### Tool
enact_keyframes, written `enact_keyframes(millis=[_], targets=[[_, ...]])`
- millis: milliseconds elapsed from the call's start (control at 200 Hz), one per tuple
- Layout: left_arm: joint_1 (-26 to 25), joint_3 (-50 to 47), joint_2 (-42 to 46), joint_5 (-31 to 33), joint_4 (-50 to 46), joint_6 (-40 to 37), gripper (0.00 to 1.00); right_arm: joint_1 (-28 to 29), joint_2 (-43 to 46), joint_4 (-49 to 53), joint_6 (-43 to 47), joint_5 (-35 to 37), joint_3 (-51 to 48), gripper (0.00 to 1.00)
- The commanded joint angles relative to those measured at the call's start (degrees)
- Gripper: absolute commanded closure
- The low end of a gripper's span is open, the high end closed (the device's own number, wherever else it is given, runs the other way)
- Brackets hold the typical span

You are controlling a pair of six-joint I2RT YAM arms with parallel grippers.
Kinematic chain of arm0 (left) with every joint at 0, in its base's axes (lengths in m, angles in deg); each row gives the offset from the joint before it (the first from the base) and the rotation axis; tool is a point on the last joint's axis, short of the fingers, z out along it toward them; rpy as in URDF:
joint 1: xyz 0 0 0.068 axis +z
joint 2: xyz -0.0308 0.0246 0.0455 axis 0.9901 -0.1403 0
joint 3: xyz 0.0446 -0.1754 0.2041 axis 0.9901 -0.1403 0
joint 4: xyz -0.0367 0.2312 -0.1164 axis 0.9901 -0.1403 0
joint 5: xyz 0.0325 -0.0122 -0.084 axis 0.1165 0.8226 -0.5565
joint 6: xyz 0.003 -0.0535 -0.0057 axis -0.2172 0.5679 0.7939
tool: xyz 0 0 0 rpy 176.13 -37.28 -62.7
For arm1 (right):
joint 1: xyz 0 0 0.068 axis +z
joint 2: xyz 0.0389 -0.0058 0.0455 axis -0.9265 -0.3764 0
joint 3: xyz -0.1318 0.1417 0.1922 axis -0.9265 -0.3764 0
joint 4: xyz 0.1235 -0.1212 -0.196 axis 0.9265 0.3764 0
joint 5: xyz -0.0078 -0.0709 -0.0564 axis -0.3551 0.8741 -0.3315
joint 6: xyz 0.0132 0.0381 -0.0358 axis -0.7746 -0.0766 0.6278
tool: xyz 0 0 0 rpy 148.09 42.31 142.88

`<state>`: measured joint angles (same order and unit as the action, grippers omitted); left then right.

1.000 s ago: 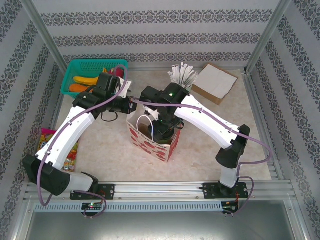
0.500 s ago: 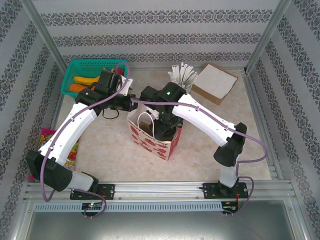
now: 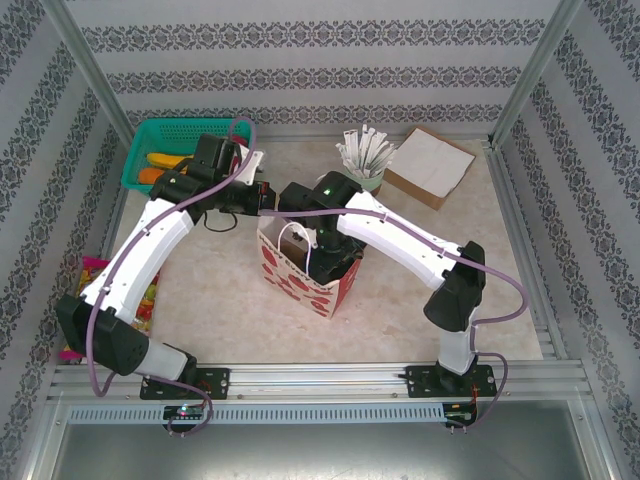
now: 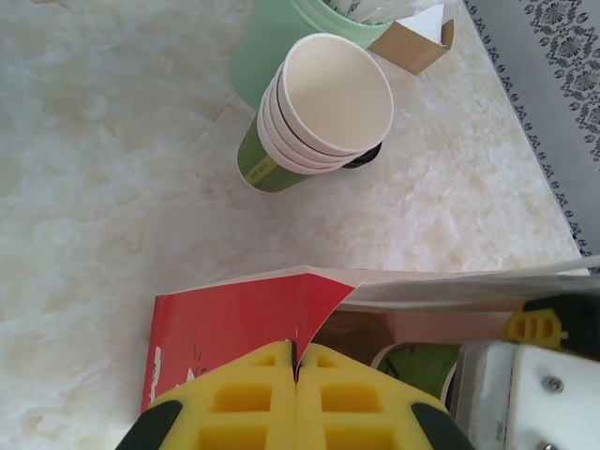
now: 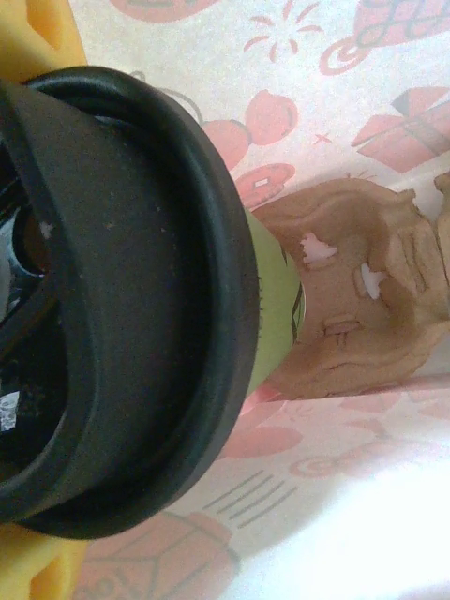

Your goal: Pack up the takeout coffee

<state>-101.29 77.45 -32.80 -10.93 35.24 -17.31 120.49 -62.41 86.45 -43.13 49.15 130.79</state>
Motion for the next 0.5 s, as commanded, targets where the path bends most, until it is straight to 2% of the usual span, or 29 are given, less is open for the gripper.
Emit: enact_keyframes(millis=[0,225,495], targets=[[1.25,2.19,-1.24,-0.08,-0.51,-2.57,1.00,-1.01,-0.80,5.50,1.16,0.27,-0.76,0.31],[1.44,2.20,-1.72,-0.77,0.01,-3.07,1.00,-2.41,-0.46,1.30,-3.41,0.99,0.05,0.30],[1.44,1.47,-1.47,1.71,2.18,-2.09,1.00,-2.63,-0.79,-1.31,-2.55,-0.07,-1.76,0.31]])
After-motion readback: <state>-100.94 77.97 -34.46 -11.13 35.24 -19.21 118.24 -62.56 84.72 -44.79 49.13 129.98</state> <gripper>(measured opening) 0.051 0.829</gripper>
